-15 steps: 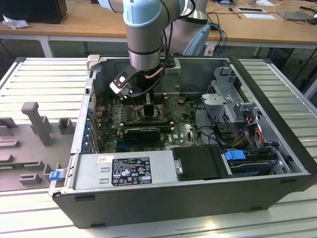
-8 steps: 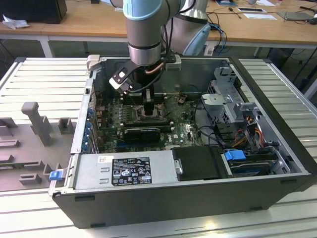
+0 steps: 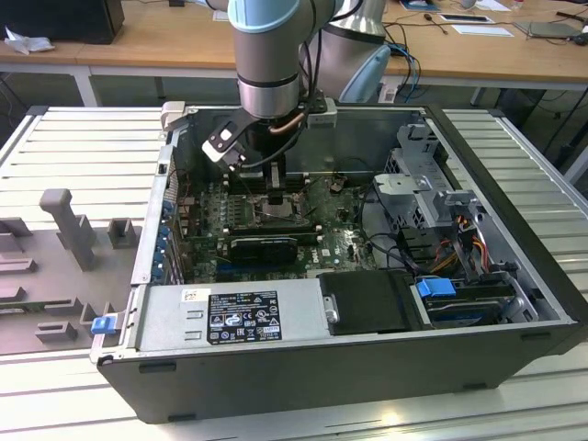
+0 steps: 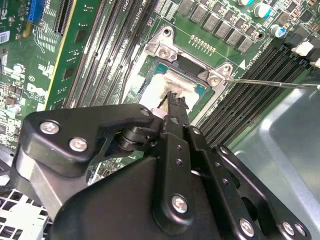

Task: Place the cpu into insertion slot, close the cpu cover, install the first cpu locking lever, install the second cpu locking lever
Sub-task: 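Place the cpu into insertion slot, then close the cpu cover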

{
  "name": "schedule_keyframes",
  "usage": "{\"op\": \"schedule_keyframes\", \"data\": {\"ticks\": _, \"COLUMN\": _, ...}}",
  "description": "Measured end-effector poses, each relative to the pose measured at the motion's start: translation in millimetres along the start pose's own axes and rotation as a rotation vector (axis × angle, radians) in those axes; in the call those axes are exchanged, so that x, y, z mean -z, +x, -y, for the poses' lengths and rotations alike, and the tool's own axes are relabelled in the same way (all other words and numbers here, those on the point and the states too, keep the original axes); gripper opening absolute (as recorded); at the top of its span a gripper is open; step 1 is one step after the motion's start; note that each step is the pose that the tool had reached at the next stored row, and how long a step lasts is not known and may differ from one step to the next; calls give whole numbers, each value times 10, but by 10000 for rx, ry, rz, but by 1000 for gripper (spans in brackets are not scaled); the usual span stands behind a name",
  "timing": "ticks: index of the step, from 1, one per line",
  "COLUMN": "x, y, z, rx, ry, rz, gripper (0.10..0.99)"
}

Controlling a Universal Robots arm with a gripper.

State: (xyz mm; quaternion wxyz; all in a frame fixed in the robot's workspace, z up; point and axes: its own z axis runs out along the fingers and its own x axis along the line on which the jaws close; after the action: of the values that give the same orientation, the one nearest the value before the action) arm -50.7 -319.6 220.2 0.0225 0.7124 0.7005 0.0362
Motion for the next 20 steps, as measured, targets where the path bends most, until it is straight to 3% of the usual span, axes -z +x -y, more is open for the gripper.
{"op": "schedule_keyframes", "data": {"ticks": 14, "x": 61, "y": 1, "z": -8, "rx": 3, "ry": -1, "rz": -4, "gripper": 106}}
{"op": "schedule_keyframes", "data": {"ticks": 16, "x": 54, "y": -4, "z": -100, "rx": -1, "ry": 34, "rz": -21, "gripper": 106}}
{"op": "schedule_keyframes", "data": {"ticks": 20, "x": 50, "y": -8, "z": -146, "rx": -4, "ry": 37, "rz": -36, "gripper": 106}}
